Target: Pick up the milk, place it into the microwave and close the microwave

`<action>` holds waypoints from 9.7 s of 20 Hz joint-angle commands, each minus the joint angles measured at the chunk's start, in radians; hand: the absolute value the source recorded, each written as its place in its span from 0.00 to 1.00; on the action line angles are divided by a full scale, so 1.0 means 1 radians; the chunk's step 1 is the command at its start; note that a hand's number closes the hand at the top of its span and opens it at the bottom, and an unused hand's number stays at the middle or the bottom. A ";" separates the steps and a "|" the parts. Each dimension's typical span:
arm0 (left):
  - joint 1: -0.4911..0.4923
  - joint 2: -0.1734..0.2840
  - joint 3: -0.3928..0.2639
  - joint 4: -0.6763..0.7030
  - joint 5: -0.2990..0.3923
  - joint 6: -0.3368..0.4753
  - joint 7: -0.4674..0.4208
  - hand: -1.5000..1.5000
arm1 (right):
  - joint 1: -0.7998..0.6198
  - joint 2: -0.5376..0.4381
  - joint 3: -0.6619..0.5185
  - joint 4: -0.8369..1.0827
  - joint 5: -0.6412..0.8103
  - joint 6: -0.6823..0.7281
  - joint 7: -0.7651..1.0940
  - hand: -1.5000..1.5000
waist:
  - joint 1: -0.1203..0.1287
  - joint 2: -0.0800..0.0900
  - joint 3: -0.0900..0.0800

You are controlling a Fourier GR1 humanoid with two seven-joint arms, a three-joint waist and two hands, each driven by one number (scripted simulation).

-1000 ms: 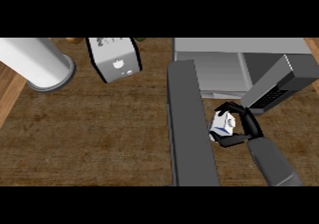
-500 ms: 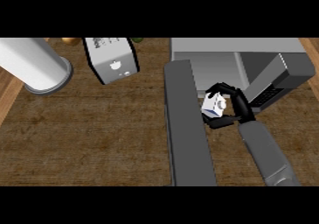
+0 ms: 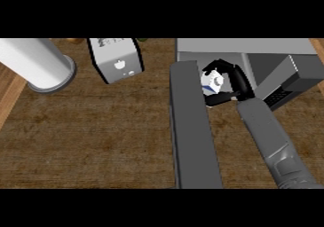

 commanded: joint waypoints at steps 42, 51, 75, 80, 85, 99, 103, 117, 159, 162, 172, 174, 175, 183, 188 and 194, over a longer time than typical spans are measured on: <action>-0.240 0.025 -0.109 0.061 -0.149 -0.026 0.123 0.00 | -0.130 -0.014 -0.207 0.332 -0.066 -0.121 -0.144 0.00 | 0.060 0.028 0.005; -0.319 -0.044 -0.239 0.020 -0.272 0.060 0.234 0.00 | -0.001 -0.040 -0.220 0.313 -0.103 0.077 -0.268 0.00 | -0.004 0.005 0.002; -0.819 -0.153 -0.397 0.254 -0.479 0.117 0.609 1.00 | 0.569 -0.007 -0.095 -0.312 -0.220 0.412 -0.201 0.00 | -0.071 -0.015 -0.003; -0.963 -0.186 -0.414 0.347 -0.557 0.126 0.688 1.00 | 0.762 -0.031 -0.088 -0.567 -0.252 0.398 -0.128 0.00 | -0.074 -0.013 -0.003; -1.114 -0.200 -0.465 0.617 -0.575 0.030 0.688 1.00 | 0.865 -0.057 -0.096 -0.678 -0.272 0.420 -0.123 0.00 | -0.073 -0.006 -0.002; -1.524 -0.217 -0.814 1.192 -0.295 0.264 0.490 1.00 | 1.013 -0.192 -0.168 -0.935 -0.472 0.620 -0.074 0.00 | -0.104 0.005 -0.004; -1.542 -0.217 -0.917 1.200 -0.225 0.446 0.511 1.00 | 0.966 -0.179 -0.130 -0.984 -0.498 0.619 -0.038 0.00 | -0.142 0.013 -0.005; -1.708 -0.217 -0.907 1.166 -0.015 0.755 0.464 1.00 | 0.932 -0.251 -0.083 -1.142 -0.589 0.655 0.049 0.00 | -0.233 0.031 -0.011; -2.042 -0.218 -0.702 1.414 0.480 0.746 0.189 1.00 | 0.742 -0.481 -0.186 -1.155 -0.836 0.741 0.278 0.00 | -0.350 0.092 -0.004; -2.050 -0.218 -0.698 1.424 0.499 0.744 0.175 1.00 | 0.728 -0.496 -0.197 -1.139 -0.841 0.744 0.282 0.00 | -0.342 0.094 -0.003; -2.060 -0.218 -0.720 1.450 0.545 0.737 0.130 1.00 | 0.686 -0.544 -0.237 -1.092 -0.856 0.750 0.289 0.00 | -0.338 0.096 -0.001; -2.063 -0.218 -0.724 1.450 0.557 0.732 0.127 1.00 | 0.679 -0.567 -0.251 -1.088 -0.843 0.753 0.283 0.00 | -0.346 0.097 -0.001; -2.048 -0.218 -0.732 1.455 0.555 0.735 0.110 1.00 | 0.681 -0.575 -0.249 -1.087 -0.839 0.760 0.286 0.00 | -0.351 0.103 -0.002; -2.068 -0.218 -0.740 1.468 0.583 0.744 0.086 1.00 | 0.651 -0.626 -0.286 -1.046 -0.828 0.769 0.274 0.00 | -0.351 0.105 0.001; -2.078 -0.218 -0.749 1.461 0.612 0.734 0.077 1.00 | 0.642 -0.624 -0.276 -1.003 -0.852 0.793 0.282 0.00 | -0.340 0.109 0.002; -2.080 -0.218 -0.774 1.471 0.628 0.731 0.065 1.00 | 0.613 -0.628 -0.283 -0.955 -0.890 0.810 0.284 0.00 | -0.328 0.114 0.003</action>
